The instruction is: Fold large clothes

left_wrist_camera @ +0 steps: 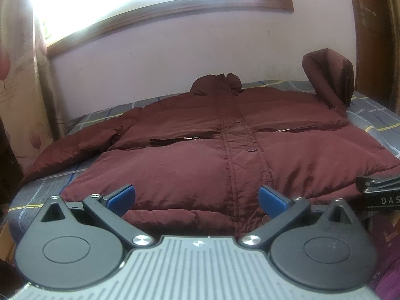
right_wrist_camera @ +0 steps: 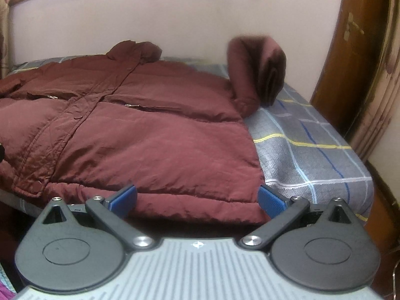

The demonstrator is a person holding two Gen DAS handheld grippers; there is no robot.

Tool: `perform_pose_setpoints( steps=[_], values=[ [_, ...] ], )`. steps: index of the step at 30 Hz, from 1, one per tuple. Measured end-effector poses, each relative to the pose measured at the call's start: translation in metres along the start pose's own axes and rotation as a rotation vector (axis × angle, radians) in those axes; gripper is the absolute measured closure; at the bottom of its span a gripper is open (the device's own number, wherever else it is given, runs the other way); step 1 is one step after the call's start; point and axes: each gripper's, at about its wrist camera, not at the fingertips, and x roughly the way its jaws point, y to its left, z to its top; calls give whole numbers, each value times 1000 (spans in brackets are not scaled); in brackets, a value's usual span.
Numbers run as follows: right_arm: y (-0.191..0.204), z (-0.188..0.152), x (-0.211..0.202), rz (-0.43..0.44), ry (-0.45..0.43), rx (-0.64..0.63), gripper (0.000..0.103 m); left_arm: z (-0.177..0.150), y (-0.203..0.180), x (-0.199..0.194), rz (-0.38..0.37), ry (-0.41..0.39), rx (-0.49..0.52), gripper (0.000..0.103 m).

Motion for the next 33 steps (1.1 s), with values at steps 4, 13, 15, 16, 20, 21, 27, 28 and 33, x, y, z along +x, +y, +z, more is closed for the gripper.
perform_pose_setpoints(
  steps=[4,13,15,16,20,21,27,28,33],
  values=[
    [4,-1,-2,-10,-11,-27,0,-1,-1,0,3,-5,8,0],
    [4,-1,-2,-5,-5,-28,0,-2,-1,-1,5,-10,6,0],
    [5,-2,-2,-4,-5,-28,0,-3,-1,-1,5,-9,7,0],
    [5,-1,-1,-3,-4,-27,0,-3,0,-2,3,-9,5,0],
    [6,-1,0,-2,-1,-32,0,-3,0,-2,5,-10,3,0],
    [6,-1,0,-3,0,-33,0,-3,1,-1,5,-9,2,0],
    [6,1,3,-32,-6,-34,0,0,1,1,10,-20,5,0],
    [6,2,3,-37,-7,-37,0,0,1,1,13,-24,8,0],
    [5,7,8,-30,9,-56,0,5,-1,1,28,-50,26,0]
  ],
)
